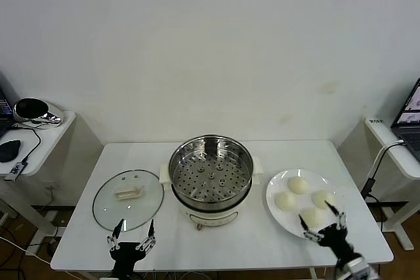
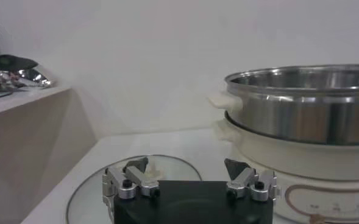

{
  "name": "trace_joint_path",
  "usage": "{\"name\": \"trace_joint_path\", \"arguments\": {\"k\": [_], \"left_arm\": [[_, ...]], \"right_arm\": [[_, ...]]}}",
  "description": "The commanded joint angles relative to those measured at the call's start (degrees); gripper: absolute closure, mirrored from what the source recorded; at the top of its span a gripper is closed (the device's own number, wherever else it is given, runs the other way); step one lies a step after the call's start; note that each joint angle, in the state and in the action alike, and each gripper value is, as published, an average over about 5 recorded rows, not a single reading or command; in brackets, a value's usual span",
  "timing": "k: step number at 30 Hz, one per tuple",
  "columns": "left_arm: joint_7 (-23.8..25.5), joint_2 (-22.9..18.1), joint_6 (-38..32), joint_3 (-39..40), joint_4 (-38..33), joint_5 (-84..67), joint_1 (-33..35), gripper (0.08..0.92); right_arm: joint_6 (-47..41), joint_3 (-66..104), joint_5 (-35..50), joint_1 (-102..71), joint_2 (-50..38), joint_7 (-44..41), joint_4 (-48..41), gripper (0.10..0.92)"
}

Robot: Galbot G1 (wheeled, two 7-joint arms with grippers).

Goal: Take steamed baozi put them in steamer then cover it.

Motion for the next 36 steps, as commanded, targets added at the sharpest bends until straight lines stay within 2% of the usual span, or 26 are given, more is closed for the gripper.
{"name": "trace_joint_path", "arguments": {"k": [1,7,13,23,29,36], "left_arm": [[0.7,0.2,0.8,-0.1,-0.1,1.2,-0.1,0.177],[0.7,0.3,-0.2,-0.5,-1.0,1.3,0.5,0.177],[0.8,0.2,-1.3,-1.5,-1.2,1.9,1.0,0.177],[0.9,-0.2,-1.5,-2.5,-0.9,3.5,1.1,0.177],[1.0,-0.3,-1.4,-3.0,-0.7,3.7,0.8,0.177],[1.1,0.1,-1.6,-3.6,-0.1,4.2,0.2,0.177]], "right_arm": [[-6.6,0.1,-12.7,13.3,-15.7,-16.9,-4.3,0.203],[-4.8,-11.9,-12.2,28.4,-23.6,-29.1,-12.7,0.203],[-2.7,-32.6,-9.0,49.7,-25.8,-36.9,-22.8,0.203],[-1.5,-61.2,-5.3,73.3,-20.8,-44.9,-34.3,0.203],[-3.1,-69.1,-3.6,78.8,-15.2,-45.7,-39.1,0.203],[-5.6,-73.4,-5.4,81.0,-9.7,-46.5,-44.7,0.203]]}}
